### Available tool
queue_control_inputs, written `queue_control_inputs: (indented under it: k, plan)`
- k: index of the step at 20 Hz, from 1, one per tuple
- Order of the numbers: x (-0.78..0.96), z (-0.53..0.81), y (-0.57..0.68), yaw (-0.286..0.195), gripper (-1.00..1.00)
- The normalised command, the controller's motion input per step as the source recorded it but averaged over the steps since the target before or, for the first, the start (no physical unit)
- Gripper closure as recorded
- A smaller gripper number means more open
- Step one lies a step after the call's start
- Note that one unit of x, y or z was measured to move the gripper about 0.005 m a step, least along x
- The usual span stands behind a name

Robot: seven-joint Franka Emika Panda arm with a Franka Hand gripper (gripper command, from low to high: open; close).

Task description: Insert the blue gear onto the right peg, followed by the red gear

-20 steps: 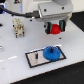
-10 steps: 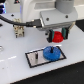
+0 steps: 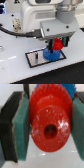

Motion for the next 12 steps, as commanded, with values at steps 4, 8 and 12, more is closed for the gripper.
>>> queue_control_inputs:
  k: [4,8,12]
  plan:
    - [0.12,-0.07,-0.18,0.000,1.00]
    - [0.09,0.03,-0.03,0.000,1.00]
    - [0.21,0.23,-0.09,0.000,1.00]
